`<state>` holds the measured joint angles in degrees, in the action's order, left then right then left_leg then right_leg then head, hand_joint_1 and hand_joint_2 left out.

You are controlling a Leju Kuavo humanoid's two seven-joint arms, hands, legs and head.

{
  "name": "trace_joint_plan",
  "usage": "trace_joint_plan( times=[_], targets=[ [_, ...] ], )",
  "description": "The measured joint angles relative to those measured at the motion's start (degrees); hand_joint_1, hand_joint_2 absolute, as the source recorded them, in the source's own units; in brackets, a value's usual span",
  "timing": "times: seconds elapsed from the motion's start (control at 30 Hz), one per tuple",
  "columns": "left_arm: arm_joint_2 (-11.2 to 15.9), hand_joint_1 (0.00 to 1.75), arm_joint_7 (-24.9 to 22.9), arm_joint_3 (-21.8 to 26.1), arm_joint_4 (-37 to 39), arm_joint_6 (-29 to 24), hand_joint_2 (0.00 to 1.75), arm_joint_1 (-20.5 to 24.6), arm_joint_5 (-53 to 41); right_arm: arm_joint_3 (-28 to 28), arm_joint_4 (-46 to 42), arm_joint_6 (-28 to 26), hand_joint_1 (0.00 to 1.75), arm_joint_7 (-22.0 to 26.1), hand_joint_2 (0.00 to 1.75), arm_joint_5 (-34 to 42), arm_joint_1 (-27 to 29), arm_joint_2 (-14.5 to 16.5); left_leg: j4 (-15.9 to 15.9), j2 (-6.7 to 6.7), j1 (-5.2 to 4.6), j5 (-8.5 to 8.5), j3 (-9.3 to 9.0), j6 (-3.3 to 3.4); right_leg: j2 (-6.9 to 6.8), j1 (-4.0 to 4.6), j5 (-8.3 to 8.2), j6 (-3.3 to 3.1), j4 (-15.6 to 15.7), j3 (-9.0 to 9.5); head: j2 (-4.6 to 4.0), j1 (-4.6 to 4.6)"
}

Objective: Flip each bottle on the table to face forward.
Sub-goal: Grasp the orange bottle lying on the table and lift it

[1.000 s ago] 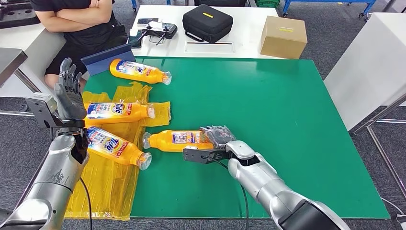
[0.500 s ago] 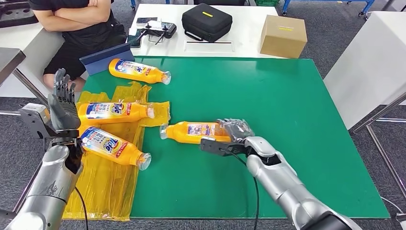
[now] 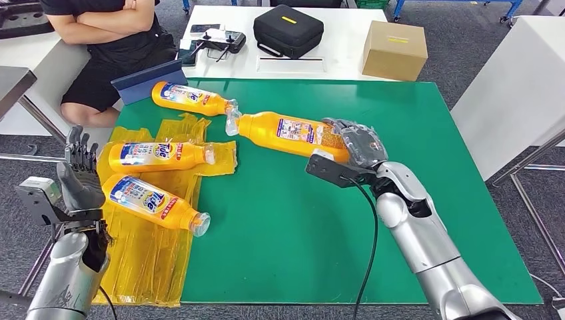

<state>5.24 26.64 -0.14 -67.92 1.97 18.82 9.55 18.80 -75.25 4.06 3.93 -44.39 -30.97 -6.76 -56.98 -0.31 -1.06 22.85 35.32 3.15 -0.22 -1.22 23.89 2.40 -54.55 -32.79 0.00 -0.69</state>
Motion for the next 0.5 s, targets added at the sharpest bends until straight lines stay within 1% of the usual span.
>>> trace_joint_plan(
  times=[0.07,0.23,0.37,0.5],
  targets=[
    [-0.88,0.00,-1.34,0.06,-0.39,1.98,0.00,-0.78,2.62,-0.84,-1.71,0.13,1.75,0.34,1.75,0.37,0.76,0.92,0.00,0.01,-0.01,0.00,0.00,0.00,0.00,0.00,0.00,0.00,0.00,0.00,0.00,0.00],
    [-4.45,0.00,-2.84,-0.26,-0.45,5.52,0.00,-2.47,8.91,-1.39,-3.91,0.64,1.75,2.65,1.75,3.24,1.34,4.36,0.00,0.01,-0.01,0.00,0.00,0.00,0.01,-0.01,0.00,0.00,0.00,-0.01,0.00,-0.01],
    [-6.96,0.00,-4.46,-2.05,-0.74,5.77,1.75,-3.18,11.61,-0.94,-4.98,1.22,1.75,3.72,1.75,7.59,1.30,6.88,0.00,-0.06,-0.01,0.00,0.01,0.00,-0.03,0.00,0.00,0.00,0.00,0.00,0.00,-0.01],
    [-8.74,0.00,-5.85,-4.36,-1.57,4.74,1.75,-3.51,12.02,-0.44,-6.06,1.33,1.75,3.55,1.75,9.75,1.10,8.54,0.00,-0.06,-0.01,0.00,0.01,0.00,-0.02,0.00,0.00,0.00,0.00,0.00,0.00,0.00]
  ],
)
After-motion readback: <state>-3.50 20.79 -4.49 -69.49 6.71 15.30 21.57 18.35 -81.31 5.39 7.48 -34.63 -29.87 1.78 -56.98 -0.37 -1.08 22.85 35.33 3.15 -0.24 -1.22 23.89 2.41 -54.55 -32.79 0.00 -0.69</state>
